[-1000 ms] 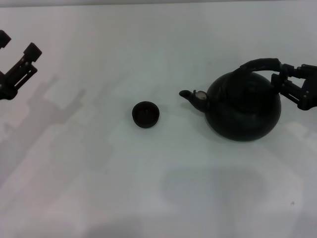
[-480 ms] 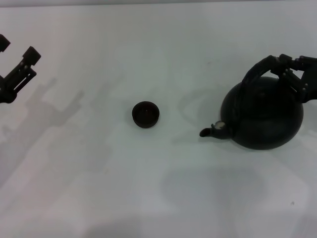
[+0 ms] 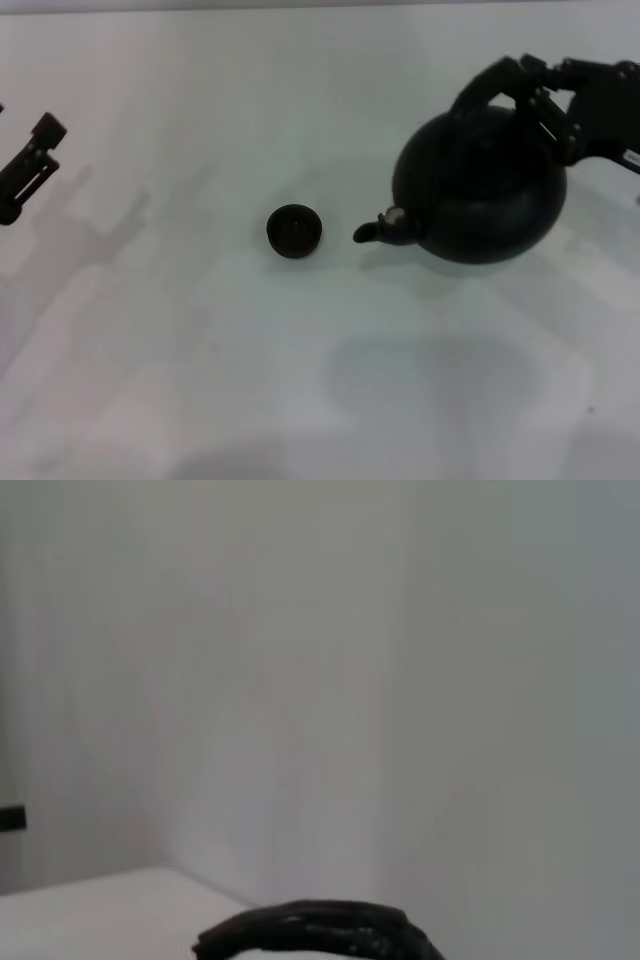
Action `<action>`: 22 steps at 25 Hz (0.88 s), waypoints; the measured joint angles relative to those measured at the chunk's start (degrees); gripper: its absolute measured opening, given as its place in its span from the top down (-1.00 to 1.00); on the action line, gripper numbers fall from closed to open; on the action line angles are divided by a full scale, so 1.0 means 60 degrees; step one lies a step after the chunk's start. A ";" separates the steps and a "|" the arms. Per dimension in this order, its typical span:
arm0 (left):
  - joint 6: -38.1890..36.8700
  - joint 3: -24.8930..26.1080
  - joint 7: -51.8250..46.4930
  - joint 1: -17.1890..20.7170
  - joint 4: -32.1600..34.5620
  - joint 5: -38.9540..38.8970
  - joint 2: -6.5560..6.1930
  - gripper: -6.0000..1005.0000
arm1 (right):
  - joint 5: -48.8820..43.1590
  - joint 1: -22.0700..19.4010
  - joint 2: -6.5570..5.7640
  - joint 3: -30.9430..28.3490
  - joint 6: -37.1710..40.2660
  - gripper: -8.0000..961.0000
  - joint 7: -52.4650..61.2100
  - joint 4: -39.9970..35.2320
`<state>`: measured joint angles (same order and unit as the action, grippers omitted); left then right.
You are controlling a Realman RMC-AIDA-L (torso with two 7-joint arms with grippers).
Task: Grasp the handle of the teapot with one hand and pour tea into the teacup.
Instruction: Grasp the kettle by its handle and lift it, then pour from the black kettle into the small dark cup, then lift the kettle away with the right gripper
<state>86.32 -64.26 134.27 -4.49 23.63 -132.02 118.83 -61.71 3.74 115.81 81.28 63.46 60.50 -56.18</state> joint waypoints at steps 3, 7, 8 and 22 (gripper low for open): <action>0.0003 0.0435 0.0086 0.0001 -0.0429 0.0008 -0.0007 -0.74 | 0.0521 0.0237 0.0013 0.0452 -0.0285 0.63 -0.0671 0.0050; -0.0041 0.1045 0.0311 0.0081 -0.1061 0.0012 -0.0025 -0.74 | 0.1266 0.0561 0.0016 0.1302 -0.0991 0.67 -0.1744 0.0044; -0.0064 0.1148 0.0348 0.0105 -0.1153 0.0013 -0.0027 -0.74 | 0.1408 0.0647 0.0018 0.1474 -0.1158 0.68 -0.1974 0.0045; -0.0134 0.1430 0.0504 0.0208 -0.1742 0.0013 -0.0008 -0.74 | 0.3627 0.1351 0.0034 0.2819 -0.2512 0.72 -0.5691 0.0491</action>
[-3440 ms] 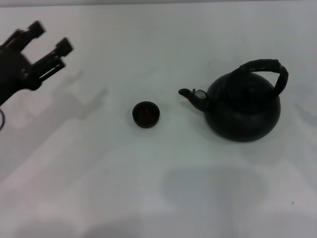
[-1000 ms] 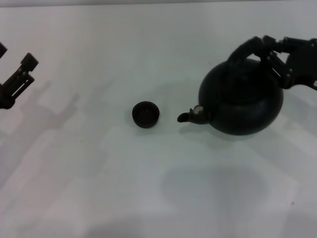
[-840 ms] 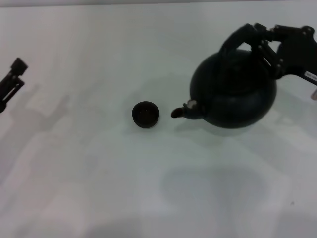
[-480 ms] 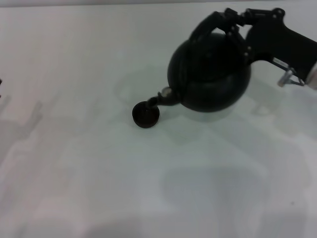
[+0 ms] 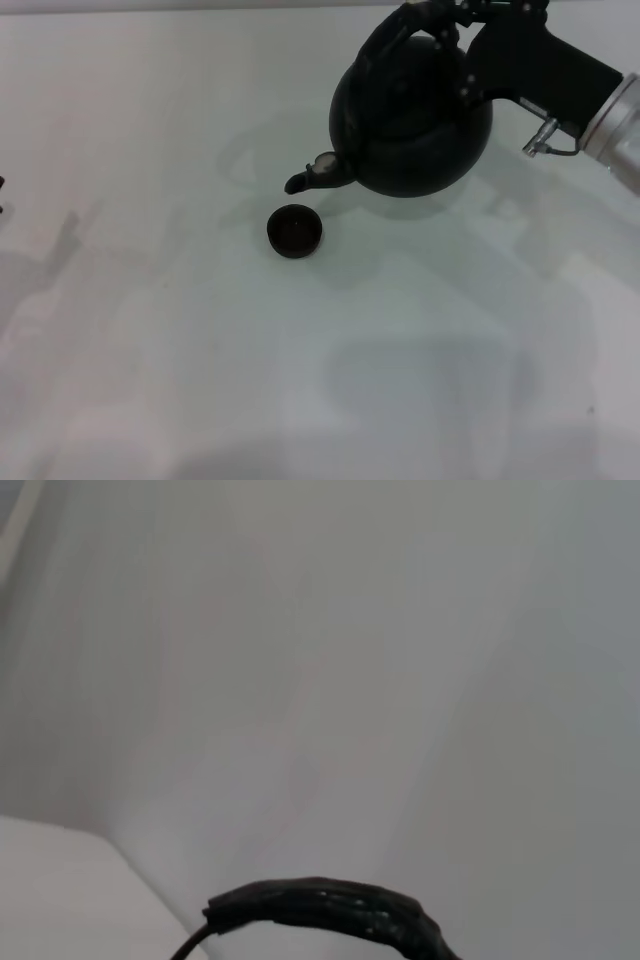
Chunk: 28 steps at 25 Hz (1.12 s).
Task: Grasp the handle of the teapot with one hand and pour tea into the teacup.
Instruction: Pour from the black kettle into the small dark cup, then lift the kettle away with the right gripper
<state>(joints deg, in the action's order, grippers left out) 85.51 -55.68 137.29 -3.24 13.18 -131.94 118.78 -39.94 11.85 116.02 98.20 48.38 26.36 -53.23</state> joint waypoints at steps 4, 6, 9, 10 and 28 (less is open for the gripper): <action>-0.0022 0.0005 0.0009 -0.0094 -0.0115 0.0018 -0.0005 -0.74 | 0.0072 0.0034 0.0000 0.0228 -0.0268 0.73 -0.0629 0.0010; -0.0049 0.0008 0.0012 -0.0141 -0.0132 0.0019 -0.0007 -0.74 | 0.0086 0.0046 0.0000 0.0348 -0.0409 0.73 -0.0908 0.0004; -0.0108 -0.0004 0.0014 -0.0197 -0.0143 0.0029 -0.0008 -0.74 | 0.0095 0.0048 0.0000 0.0482 -0.0580 0.74 -0.1295 -0.0010; -0.0117 -0.0008 0.0015 -0.0202 -0.0144 0.0030 -0.0008 -0.74 | 0.0099 0.0048 -0.0001 0.0554 -0.0679 0.74 -0.1448 -0.0030; -0.0276 0.0004 0.0014 -0.0236 -0.0240 0.0047 0.0003 -0.74 | 0.1122 0.0104 0.0013 0.1478 -0.1851 0.76 -0.3631 -0.0465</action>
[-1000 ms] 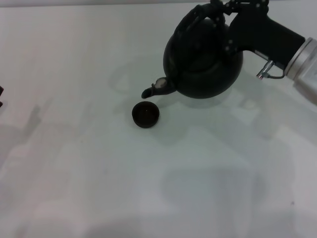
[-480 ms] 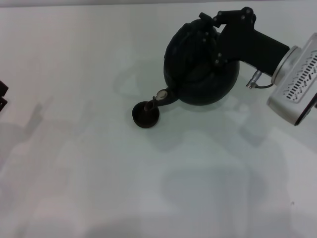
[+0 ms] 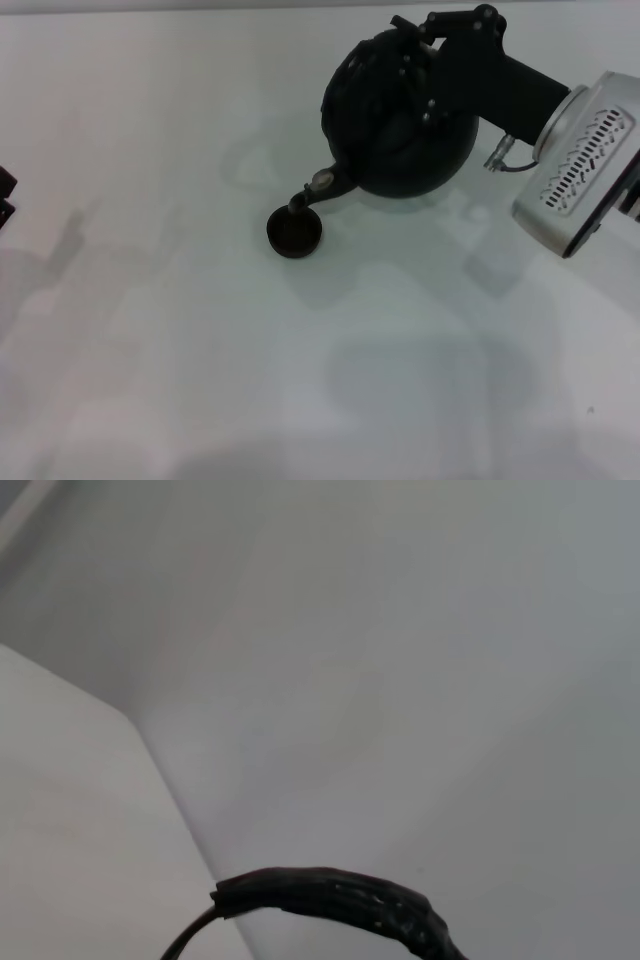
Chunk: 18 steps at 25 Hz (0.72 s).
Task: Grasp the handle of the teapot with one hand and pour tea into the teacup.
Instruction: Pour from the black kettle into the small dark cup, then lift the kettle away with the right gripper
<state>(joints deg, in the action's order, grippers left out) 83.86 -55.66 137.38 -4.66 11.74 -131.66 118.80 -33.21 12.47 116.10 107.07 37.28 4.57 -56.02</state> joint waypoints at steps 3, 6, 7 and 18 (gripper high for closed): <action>-0.0062 0.0004 0.0004 0.0000 -0.0008 -0.0009 -0.0009 -0.74 | 0.0544 0.0012 0.0001 0.0262 -0.0345 0.76 -0.0808 -0.0144; -0.0068 0.0004 0.0006 0.0000 -0.0009 -0.0012 -0.0010 -0.74 | 0.0707 0.0010 0.0001 0.0362 -0.0416 0.76 -0.1094 -0.0222; -0.0073 0.0005 0.0006 0.0000 -0.0008 -0.0014 -0.0010 -0.74 | 0.0754 0.0002 0.0002 0.0399 -0.0447 0.76 -0.1197 -0.0256; -0.0091 0.0005 0.0013 0.0015 -0.0009 -0.0041 -0.0025 -0.74 | 0.0740 -0.0084 -0.0048 0.0686 -0.0562 0.77 -0.1514 -0.0435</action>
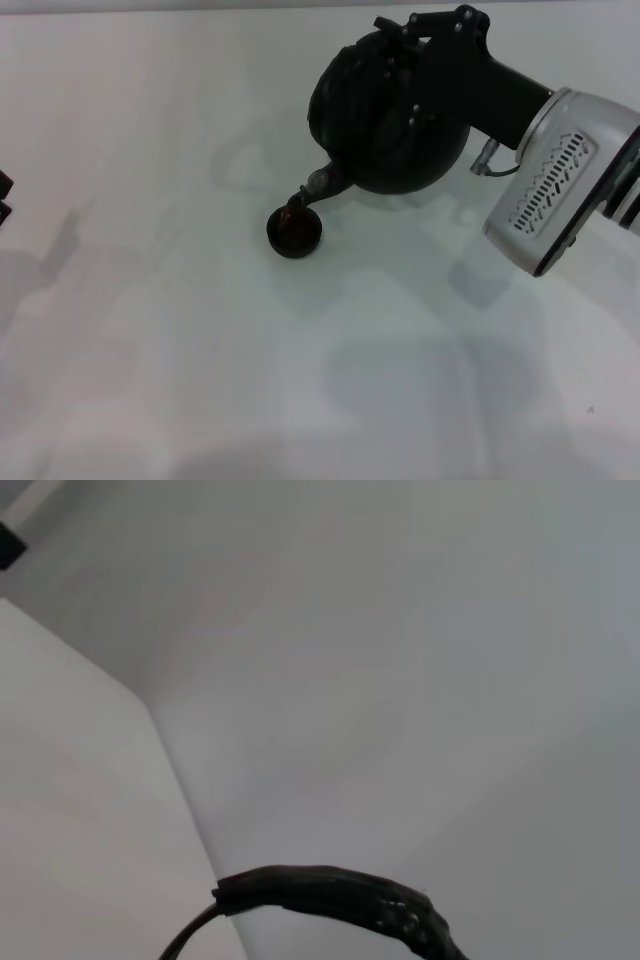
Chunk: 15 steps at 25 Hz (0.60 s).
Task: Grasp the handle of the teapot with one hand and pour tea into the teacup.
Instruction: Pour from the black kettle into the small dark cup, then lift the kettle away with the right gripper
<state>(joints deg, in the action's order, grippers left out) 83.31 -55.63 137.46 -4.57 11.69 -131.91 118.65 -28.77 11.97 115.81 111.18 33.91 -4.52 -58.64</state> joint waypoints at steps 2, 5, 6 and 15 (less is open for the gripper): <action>0.0000 -0.0001 0.0000 0.0001 0.0001 -0.0001 0.0000 -0.74 | -0.0008 -0.0033 0.0001 0.0010 0.0000 0.77 -0.0179 0.0001; -0.0005 -0.0001 0.0000 -0.0005 0.0000 -0.0001 0.0000 -0.74 | 0.0024 -0.0101 0.0028 0.0022 -0.0011 0.77 -0.0522 0.0015; -0.0008 -0.0001 0.0001 -0.0007 0.0001 -0.0002 0.0000 -0.74 | 0.0045 -0.0106 0.0028 0.0030 -0.0013 0.77 -0.0554 0.0025; -0.0098 -0.0001 0.0000 -0.0051 0.0001 0.0014 0.0000 -0.74 | 0.0066 -0.0105 0.0019 0.0043 0.0032 0.77 -0.0559 0.0098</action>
<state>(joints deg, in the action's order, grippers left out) 82.72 -55.64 137.46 -4.87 11.69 -131.83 118.65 -28.37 11.34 115.93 111.44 34.10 -7.87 -58.05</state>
